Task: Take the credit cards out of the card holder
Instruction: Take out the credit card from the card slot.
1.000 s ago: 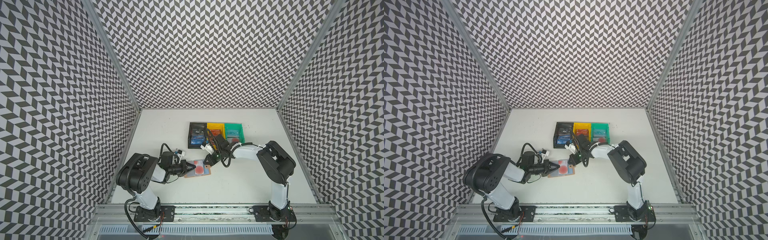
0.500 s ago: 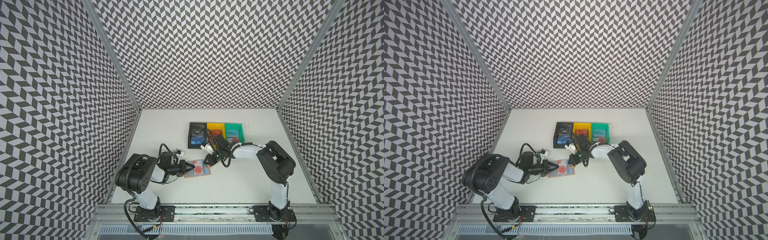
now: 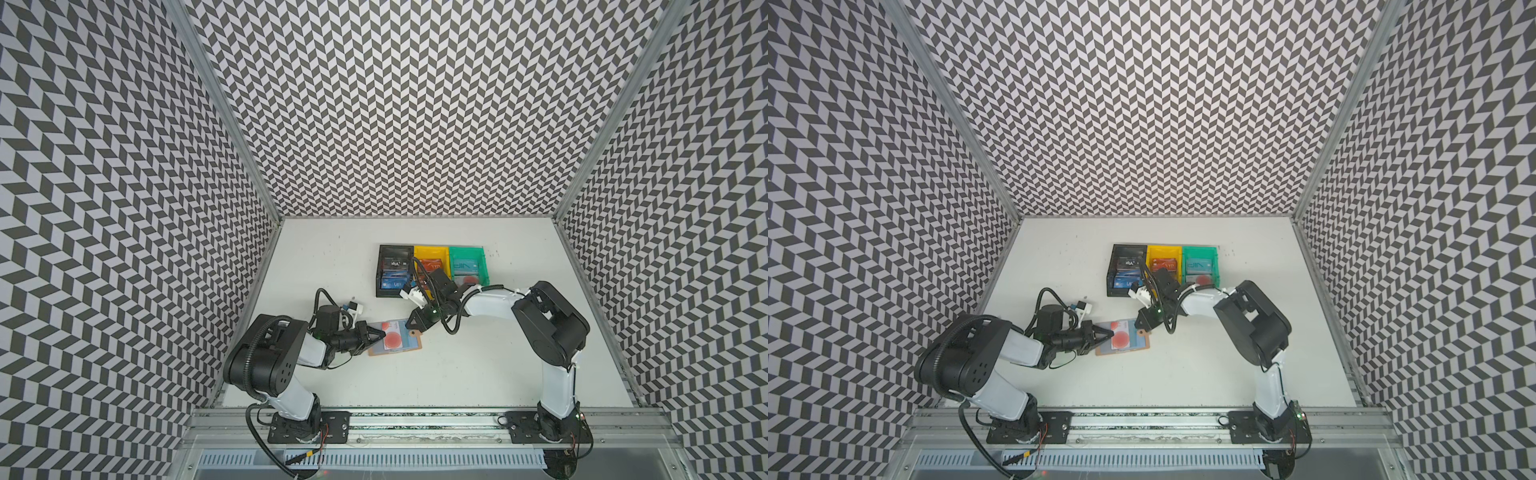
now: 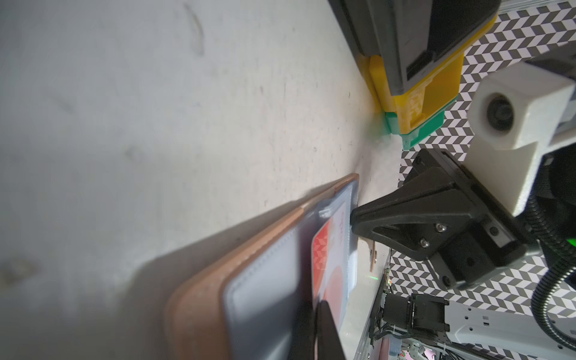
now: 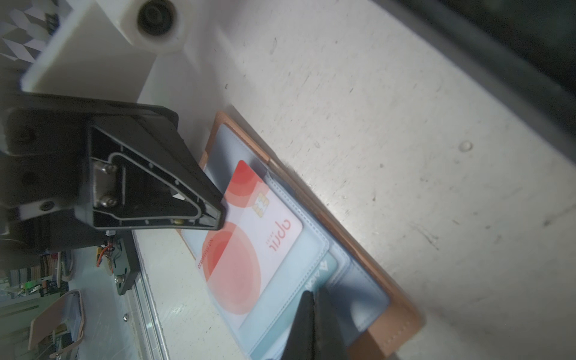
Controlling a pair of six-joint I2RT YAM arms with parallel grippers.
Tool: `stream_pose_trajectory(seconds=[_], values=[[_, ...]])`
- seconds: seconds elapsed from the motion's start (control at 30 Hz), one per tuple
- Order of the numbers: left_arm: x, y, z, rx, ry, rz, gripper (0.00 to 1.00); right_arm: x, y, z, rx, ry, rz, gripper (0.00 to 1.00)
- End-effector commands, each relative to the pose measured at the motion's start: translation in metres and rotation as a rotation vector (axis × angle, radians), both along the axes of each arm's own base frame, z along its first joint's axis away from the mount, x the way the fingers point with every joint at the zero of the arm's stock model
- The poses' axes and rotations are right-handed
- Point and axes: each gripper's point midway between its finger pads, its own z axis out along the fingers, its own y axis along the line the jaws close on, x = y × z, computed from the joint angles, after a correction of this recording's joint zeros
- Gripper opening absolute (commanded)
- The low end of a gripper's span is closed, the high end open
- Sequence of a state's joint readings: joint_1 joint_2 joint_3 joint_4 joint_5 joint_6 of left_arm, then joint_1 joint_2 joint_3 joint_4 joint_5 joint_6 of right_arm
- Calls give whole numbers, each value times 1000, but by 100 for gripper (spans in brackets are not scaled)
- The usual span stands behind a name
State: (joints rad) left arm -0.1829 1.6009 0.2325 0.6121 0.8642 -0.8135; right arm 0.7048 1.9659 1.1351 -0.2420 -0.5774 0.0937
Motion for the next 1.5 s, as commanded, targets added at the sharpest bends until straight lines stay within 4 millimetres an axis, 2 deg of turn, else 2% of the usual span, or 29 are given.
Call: stream_pose_trajectory(seconds=[0.0,0.37,0.63,0.93,1.3,1.47], values=[[-10,19,-26,109,86,66,0,-25,-24,-49,-164,97,6,0],[0,33,-11,176,39,113,0,-26,-24,-49,-166,102,13,0],[1,34,-4,176,28,113,0,-26,-22,-47,-166,99,19,0],[11,41,27,222,-43,152,0,-28,-16,-45,-176,85,30,0],[11,43,30,238,-46,158,0,-26,-15,-43,-198,63,32,0],[13,44,41,236,-73,164,0,-26,-12,-38,-195,55,32,0]])
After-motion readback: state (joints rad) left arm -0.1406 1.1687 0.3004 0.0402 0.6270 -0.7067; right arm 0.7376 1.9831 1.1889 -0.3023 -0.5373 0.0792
